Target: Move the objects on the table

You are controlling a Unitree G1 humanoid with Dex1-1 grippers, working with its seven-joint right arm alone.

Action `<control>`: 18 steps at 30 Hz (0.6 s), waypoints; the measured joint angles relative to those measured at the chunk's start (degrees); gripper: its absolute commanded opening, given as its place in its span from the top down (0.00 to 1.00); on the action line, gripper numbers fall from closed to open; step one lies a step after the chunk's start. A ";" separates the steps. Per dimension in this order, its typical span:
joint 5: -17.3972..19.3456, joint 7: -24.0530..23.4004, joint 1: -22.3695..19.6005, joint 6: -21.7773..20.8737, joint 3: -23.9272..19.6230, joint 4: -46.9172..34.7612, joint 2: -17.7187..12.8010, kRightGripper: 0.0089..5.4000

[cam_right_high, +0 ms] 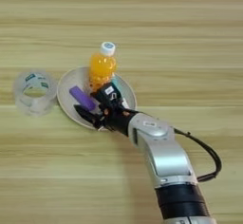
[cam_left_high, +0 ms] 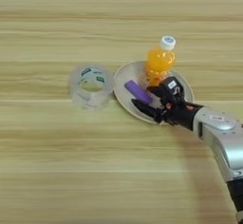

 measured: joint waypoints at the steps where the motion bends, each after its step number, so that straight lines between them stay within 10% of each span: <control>1: 0.24 0.20 0.76 -0.02 0.00 -0.94 -0.01 0.27; 18: 0.72 -1.43 5.93 -0.37 -6.33 -3.40 -1.74 0.00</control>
